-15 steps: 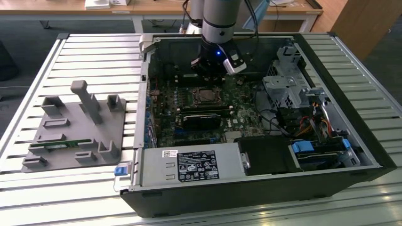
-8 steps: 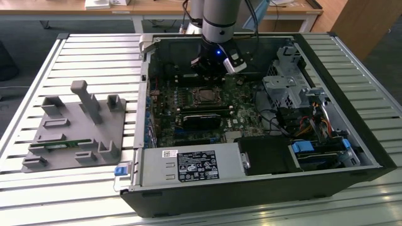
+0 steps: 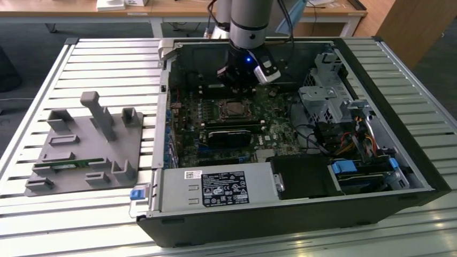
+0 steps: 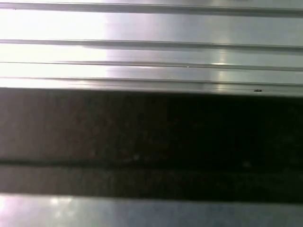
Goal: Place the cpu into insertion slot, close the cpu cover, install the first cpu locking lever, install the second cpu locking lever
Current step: 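Install the first cpu locking lever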
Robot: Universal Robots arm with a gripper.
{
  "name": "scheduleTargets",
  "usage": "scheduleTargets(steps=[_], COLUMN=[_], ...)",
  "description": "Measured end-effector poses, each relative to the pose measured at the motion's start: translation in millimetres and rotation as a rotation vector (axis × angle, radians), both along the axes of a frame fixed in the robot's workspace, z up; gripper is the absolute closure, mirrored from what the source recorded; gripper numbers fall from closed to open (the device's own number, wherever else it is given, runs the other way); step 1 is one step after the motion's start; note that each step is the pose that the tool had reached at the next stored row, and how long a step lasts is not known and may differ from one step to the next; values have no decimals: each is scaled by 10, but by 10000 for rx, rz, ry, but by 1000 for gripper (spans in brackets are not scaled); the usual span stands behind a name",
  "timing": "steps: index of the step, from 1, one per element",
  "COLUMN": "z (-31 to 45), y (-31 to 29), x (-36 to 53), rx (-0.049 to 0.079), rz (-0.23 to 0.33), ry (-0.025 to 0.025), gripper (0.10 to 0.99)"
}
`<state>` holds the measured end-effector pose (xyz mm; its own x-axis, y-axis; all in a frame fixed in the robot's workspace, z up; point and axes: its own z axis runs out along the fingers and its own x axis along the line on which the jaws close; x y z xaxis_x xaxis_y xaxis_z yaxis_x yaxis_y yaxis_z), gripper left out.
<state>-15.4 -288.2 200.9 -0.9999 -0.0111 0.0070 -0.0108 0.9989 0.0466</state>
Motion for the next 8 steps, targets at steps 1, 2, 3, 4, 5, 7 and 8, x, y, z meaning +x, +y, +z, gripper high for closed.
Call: scheduleTargets(steps=[1, 2, 3, 4, 5, 7, 8], z=[-5, -9, -14, -19, -25, -37, -42], y=[2, 5, 8, 12, 17, 25, 29], x=[0, 0, -1, -1, -1, -1, -1], rx=[-55, -98, -136, -171, -206, -240, -243], rz=[0, 0, 0, 0, 0, -1, -1], ry=[0, 2, 3, 5, 7, 8, 7], gripper=[980, 980, 980, 980, 980, 980, 980])
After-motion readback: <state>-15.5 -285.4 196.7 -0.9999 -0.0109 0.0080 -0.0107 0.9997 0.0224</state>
